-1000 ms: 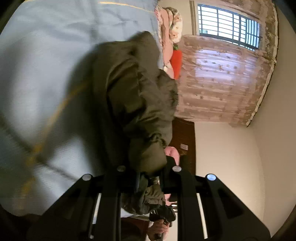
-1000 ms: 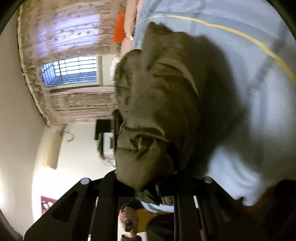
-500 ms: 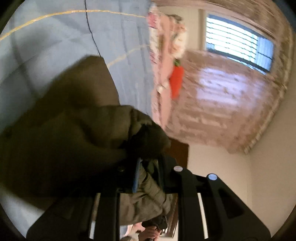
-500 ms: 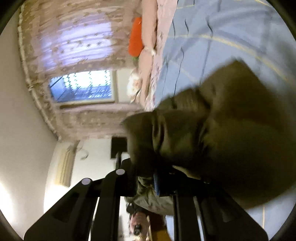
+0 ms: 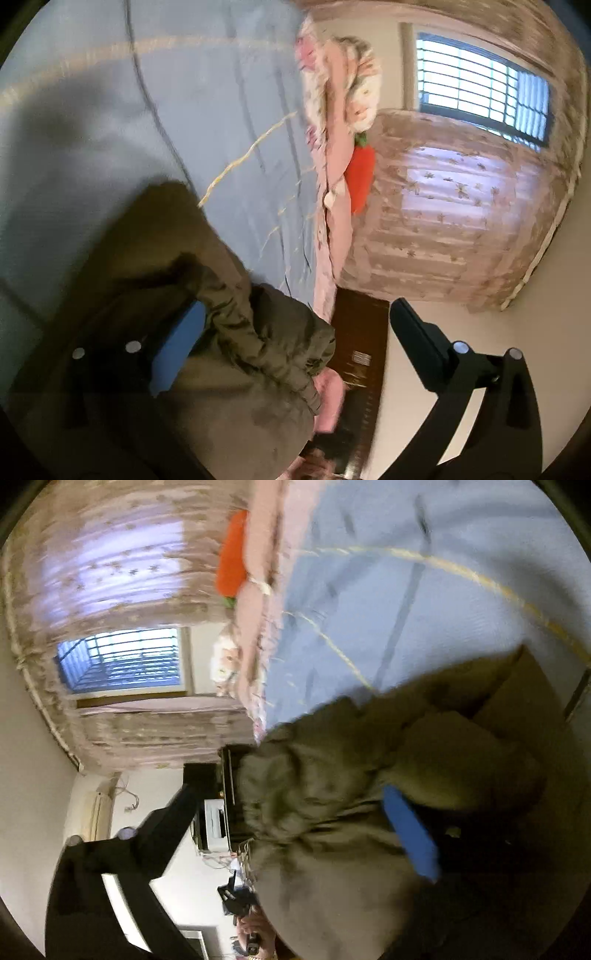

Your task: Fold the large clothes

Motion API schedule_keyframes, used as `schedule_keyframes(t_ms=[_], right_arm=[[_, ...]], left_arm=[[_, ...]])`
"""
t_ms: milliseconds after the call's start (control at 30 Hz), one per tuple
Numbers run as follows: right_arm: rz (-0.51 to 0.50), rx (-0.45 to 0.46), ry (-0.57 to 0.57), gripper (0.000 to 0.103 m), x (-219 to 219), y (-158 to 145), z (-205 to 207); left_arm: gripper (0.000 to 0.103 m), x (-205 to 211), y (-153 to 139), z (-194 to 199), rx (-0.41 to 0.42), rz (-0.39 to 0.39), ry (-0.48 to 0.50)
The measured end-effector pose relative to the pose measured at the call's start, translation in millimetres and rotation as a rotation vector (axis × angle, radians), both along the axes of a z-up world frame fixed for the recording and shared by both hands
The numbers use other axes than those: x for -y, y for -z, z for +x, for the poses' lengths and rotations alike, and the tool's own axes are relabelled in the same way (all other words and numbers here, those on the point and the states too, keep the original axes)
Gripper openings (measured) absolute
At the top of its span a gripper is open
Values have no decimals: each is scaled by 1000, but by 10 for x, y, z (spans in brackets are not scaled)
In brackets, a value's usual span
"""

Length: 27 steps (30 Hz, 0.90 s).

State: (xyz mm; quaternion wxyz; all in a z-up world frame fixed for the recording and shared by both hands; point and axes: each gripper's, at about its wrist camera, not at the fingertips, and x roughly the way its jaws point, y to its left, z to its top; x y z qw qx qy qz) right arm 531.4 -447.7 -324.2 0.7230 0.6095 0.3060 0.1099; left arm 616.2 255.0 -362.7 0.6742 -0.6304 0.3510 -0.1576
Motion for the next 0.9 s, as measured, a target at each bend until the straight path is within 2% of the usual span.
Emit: schedule_keyframes(t_ms=[33, 67, 100, 133, 167, 200, 233, 267, 333, 400, 500, 567, 633, 733, 833, 900], right_arm=[[-101, 52, 36, 102, -35, -294, -100], [-199, 79, 58, 102, -110, -511, -176], [-396, 113, 76, 102, -295, -883, -331], [-538, 124, 72, 102, -479, -1067, -395], [-683, 115, 64, 102, -692, -1211, -428], [-865, 79, 42, 102, -1018, -1308, -439], [-969, 51, 13, 102, -1270, -1298, -423], [-1030, 40, -12, 102, -1480, -1260, -364], [-1146, 7, -28, 102, -1867, -1080, -318], [-1216, 3, -50, 102, -2141, -885, -264], [-1274, -5, -118, 102, -2474, -517, -141], [-1274, -39, -138, 102, -2502, -289, -38], [-1255, -67, -138, 102, -2423, -65, 106], [-1271, -33, -122, 102, -2347, 104, 195], [-1252, -22, -134, 102, -2320, 246, 342], [-1245, -26, -142, 102, -2296, 321, 477]], left_arm=[[101, 11, -243, -110, 46, 85, -9], [101, 59, -540, -254, 87, 223, -14], [101, 126, -754, -370, 119, 344, -22], [101, 298, -1080, -540, 176, 552, -43], [101, 480, -1271, -644, 211, 704, -56], [101, 852, -1497, -753, 260, 956, -49], [101, 1218, -1589, -806, 290, 1151, -5], [101, 1612, -1596, -836, 308, 1325, 55], [101, 2101, -1483, -886, 314, 1498, 78], [101, 2417, -1316, -878, 306, 1536, 93], [101, 2712, -958, -737, 236, 1568, 155], [101, 2768, -668, -579, 178, 1553, 214], [100, 2718, -489, -519, 156, 1517, 221], [100, 2611, -319, -402, 168, 1480, 209], [101, 2647, -189, -221, 204, 1512, 210], [101, 2651, -78, -62, 206, 1498, 219]])
